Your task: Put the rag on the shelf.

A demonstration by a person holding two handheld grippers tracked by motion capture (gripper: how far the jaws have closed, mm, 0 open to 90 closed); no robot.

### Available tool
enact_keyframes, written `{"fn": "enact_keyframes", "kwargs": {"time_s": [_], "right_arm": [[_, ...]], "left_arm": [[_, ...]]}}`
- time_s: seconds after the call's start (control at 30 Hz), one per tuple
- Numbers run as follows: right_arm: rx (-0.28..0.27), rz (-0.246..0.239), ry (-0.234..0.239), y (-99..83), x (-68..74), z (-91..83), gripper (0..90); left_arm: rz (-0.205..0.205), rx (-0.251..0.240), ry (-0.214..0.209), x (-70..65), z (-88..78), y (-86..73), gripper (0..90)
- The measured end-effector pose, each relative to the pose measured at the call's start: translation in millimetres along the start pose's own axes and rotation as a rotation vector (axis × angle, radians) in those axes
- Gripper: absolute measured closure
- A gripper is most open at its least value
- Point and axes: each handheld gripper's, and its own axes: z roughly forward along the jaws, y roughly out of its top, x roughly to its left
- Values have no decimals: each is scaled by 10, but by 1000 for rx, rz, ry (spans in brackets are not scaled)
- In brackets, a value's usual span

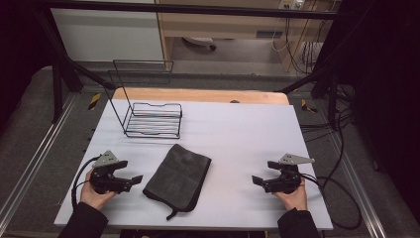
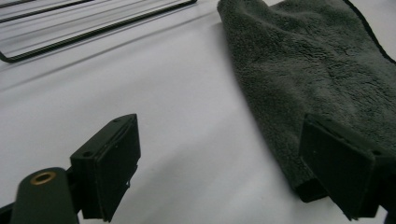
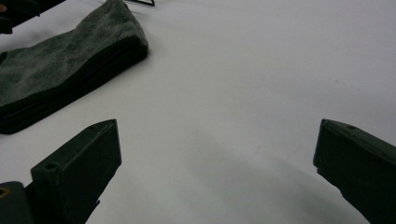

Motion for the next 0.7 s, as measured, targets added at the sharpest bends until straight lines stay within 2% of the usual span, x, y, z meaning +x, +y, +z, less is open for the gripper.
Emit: {"fn": "enact_keyframes", "kwargs": {"time_s": [0.07,0.13,0.3,0.37,0.53,0.57,0.7], "right_arm": [[0,-4,2,19,34,23,19],[-4,-6,6,36,76,47,26],[-6,-10,21,97,191,133,44],[-5,-12,29,119,242,173,61],[14,-14,39,195,349,315,91],[20,-15,39,218,373,348,97],[35,-47,42,310,486,474,141]], "left_arm": [[-3,1,-6,-19,2,6,166],[-17,-4,-45,-67,15,20,221],[-13,26,-58,-163,45,43,324],[-12,48,-72,-249,76,58,355],[-10,91,-67,-355,137,63,435],[-7,115,-53,-395,163,59,450],[-15,140,-38,-423,192,32,500]]}}
